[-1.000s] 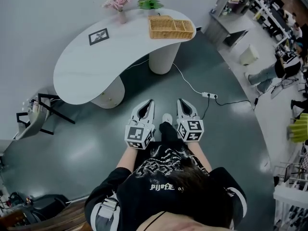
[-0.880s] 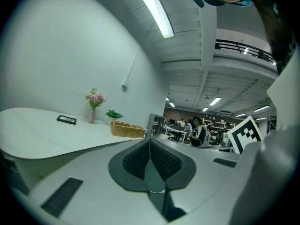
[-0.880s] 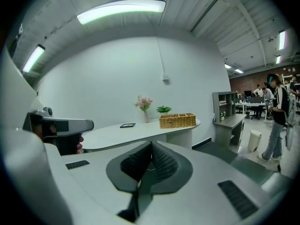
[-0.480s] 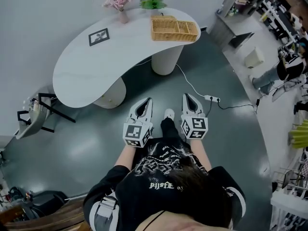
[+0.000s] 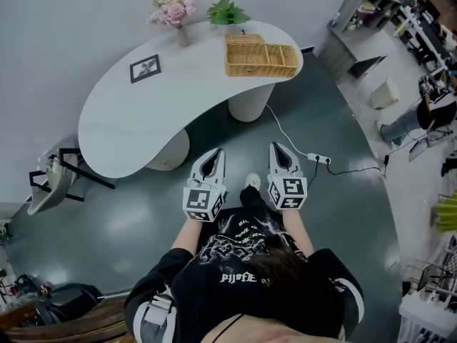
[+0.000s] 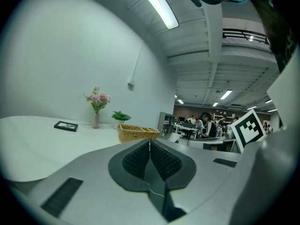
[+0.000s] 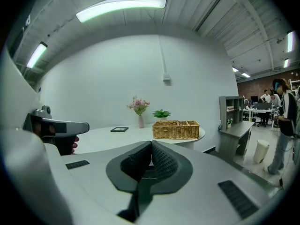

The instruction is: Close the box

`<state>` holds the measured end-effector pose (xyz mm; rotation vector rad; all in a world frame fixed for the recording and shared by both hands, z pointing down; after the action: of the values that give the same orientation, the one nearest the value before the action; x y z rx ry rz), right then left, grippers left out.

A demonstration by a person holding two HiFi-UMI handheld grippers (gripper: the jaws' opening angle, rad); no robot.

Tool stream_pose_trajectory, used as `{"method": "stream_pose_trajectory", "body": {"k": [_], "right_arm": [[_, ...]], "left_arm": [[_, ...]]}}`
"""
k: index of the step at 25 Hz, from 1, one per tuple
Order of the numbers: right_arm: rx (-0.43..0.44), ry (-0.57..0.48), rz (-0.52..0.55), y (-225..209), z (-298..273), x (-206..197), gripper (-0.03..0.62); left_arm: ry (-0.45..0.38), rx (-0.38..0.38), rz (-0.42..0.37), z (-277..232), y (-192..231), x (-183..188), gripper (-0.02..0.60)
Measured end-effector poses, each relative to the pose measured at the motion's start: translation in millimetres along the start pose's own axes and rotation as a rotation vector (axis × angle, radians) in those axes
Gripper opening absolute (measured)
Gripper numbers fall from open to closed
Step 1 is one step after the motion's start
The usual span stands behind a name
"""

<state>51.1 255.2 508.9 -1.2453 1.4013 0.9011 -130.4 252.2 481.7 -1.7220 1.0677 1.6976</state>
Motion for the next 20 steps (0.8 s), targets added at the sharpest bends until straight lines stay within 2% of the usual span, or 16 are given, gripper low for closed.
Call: {"method": "stream_pose_trajectory", "body": {"k": [14, 20], "right_arm": [[0.135, 0.014, 0.039, -69, -97, 30, 0.025], [0.226, 0.017, -0.002, -104, -129, 38, 0.025]], "left_arm": [[0.011, 0.074, 0.023, -120, 1, 10, 0.025], [0.018, 0.101, 0.030, -171, -6, 10, 0.025]]}}
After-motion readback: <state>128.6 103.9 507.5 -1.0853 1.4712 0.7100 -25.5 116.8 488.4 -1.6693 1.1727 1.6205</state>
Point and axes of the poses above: the fingertips, and each gripper's own axes: z backward along the fingers, y to its left, x out of its top, the point moved 3 cm from there along z, backward along the fingers, and after that the axes turned 3 degrees about -y, right-handed, at the moved point
